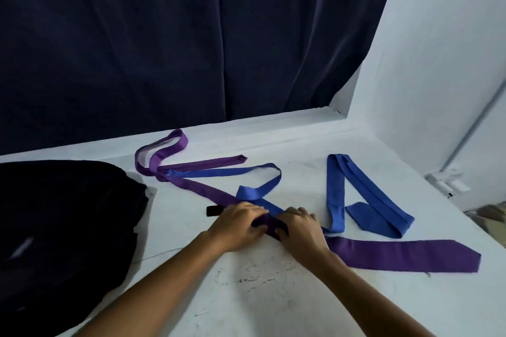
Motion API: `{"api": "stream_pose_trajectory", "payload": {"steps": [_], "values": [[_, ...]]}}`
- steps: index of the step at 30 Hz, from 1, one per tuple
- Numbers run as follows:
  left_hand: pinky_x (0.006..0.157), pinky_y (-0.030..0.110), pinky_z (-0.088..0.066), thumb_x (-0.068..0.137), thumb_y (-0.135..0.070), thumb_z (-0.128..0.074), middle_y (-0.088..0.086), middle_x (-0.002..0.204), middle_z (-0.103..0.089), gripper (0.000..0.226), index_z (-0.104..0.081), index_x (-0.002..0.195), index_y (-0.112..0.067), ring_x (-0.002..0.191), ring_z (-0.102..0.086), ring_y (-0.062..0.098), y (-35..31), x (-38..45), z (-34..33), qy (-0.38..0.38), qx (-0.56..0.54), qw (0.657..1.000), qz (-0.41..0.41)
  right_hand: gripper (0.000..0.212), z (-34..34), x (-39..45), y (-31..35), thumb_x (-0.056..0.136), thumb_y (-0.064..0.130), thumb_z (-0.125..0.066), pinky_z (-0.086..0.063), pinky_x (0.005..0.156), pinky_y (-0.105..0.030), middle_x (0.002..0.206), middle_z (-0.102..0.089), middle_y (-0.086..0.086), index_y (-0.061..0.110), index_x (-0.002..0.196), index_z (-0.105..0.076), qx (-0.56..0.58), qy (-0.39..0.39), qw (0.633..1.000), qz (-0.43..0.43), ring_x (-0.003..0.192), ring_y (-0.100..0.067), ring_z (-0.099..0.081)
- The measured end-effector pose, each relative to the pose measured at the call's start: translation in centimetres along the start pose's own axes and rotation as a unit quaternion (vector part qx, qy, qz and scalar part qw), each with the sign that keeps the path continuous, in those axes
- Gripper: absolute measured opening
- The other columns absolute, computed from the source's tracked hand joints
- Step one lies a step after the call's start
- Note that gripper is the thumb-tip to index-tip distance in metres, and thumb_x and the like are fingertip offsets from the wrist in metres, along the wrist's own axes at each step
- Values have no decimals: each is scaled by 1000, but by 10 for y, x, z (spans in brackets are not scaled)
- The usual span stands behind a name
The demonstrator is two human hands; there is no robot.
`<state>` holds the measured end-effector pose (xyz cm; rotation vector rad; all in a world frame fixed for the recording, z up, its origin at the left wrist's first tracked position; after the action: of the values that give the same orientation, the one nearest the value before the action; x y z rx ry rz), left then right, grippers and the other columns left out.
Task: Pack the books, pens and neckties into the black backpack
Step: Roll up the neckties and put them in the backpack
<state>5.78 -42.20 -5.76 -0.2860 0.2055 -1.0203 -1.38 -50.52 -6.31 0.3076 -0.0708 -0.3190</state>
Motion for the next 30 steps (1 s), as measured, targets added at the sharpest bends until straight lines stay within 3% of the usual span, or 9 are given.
{"api": "stream_pose_trajectory", "payload": {"steps": [4,7,14,18,21,23,25,27,30], "values": [[98,37,-47,91,-30,-56,-2,124,-66,37,-65,124,-15,116,-57,17,-3,-4,0,-61,9,998,2,34,-2,8,-17,96,30,-55,-43,94,-35,120,-59,-3,20,128,-59,75,13,997,-18,112,-24,-55],[87,38,-52,87,-27,-56,-3,109,-70,32,-70,113,-15,103,-60,17,-7,-5,3,-87,15,996,-9,45,-4,11,-26,97,37,-54,-43,99,-37,129,-52,-6,21,139,-50,59,26,997,-30,117,-25,-51],[91,31,-48,91,-25,-59,-3,118,-67,34,-66,122,-16,113,-55,15,-13,0,7,-112,7,994,10,33,4,9,-18,104,31,-41,-38,93,-34,126,-52,-3,22,128,-61,-12,20,999,27,114,-22,-46],[103,26,-34,82,-35,-72,-10,130,-58,46,-64,126,-22,125,-42,6,-26,8,10,-107,-19,994,-23,25,24,12,-10,101,21,-43,-40,80,-30,108,-60,-2,17,108,-67,48,14,997,56,99,-21,-54],[83,24,-45,80,-32,-77,-13,92,-68,10,-72,88,-28,93,-56,-2,-26,10,29,-81,-151,985,-2,26,47,13,-9,96,10,-46,-45,71,-29,80,-61,1,17,76,-63,160,52,983,66,75,-20,-57],[62,19,-42,81,-24,-78,-11,64,-62,22,-66,64,-28,62,-53,0,-27,8,42,-48,-248,967,25,25,59,12,-11,94,4,-49,-44,69,-24,80,-65,-7,7,74,-64,198,96,974,62,73,-18,-55],[54,18,-37,83,-21,-77,-6,53,-57,28,-65,59,-17,50,-48,6,-31,5,57,-28,-305,951,34,19,74,9,-16,95,5,-52,-41,67,-22,85,-66,-13,-5,86,-65,253,124,959,44,73,-17,-52],[51,20,-34,84,-21,-75,-1,47,-54,30,-63,61,-7,45,-44,10,-37,4,76,-26,-331,943,32,25,93,2,-13,97,13,-55,-43,63,-19,75,-67,-8,-6,86,-66,325,138,934,51,65,-14,-57],[43,19,-33,85,-20,-72,-6,42,-48,29,-61,58,-15,40,-40,7,-42,1,103,-42,-363,929,55,28,116,-10,-10,97,22,-59,-47,58,-21,64,-67,-5,1,81,-67,385,154,907,72,54,-13,-59]]}}
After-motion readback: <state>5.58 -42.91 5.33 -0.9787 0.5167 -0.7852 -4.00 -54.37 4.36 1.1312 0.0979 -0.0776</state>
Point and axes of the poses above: each hand's wrist, its own x-axis towards the middle knuckle, its own z-axis out of the back of the hand, y = z × x, the point moved 10 cm from there along x, towards the middle knuckle
